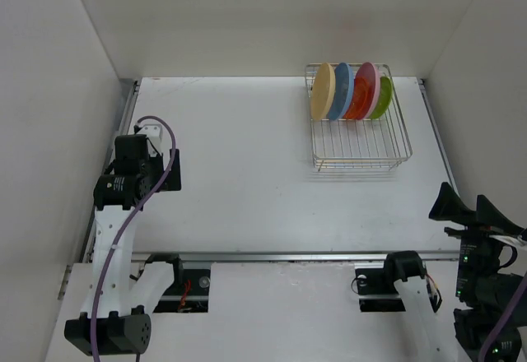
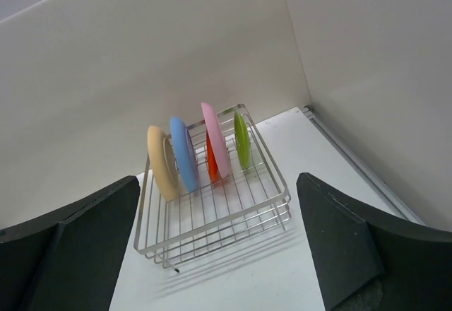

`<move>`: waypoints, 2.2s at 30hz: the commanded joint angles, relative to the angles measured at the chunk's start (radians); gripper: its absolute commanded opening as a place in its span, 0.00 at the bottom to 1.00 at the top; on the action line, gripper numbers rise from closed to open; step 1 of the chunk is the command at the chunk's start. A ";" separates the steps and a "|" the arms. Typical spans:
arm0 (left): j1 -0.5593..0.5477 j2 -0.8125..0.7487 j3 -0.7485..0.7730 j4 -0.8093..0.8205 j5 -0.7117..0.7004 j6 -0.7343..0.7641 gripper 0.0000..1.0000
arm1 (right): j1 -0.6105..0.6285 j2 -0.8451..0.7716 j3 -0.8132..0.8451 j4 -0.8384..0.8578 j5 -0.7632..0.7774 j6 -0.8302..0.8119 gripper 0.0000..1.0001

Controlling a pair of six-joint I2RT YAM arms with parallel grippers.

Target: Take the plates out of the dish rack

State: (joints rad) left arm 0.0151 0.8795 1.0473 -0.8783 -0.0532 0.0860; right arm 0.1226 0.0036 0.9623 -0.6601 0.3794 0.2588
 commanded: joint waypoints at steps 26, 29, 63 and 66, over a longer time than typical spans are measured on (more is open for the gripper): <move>0.005 0.048 -0.029 0.036 0.059 -0.014 1.00 | -0.035 1.407 0.637 0.156 0.079 0.123 0.69; 0.005 0.094 -0.029 0.036 0.059 -0.005 1.00 | -0.072 1.547 0.699 0.191 0.113 0.132 0.56; 0.034 0.317 0.014 -0.005 0.136 0.035 1.00 | -0.198 1.966 0.834 0.372 -0.012 0.018 0.00; 0.034 0.317 0.014 0.004 0.136 0.035 1.00 | -0.150 1.855 0.825 0.382 0.155 -0.067 0.00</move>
State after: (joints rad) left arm 0.0418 1.2007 1.0241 -0.8642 0.0757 0.1131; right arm -0.0563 2.0483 1.7702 -0.3660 0.3622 0.2337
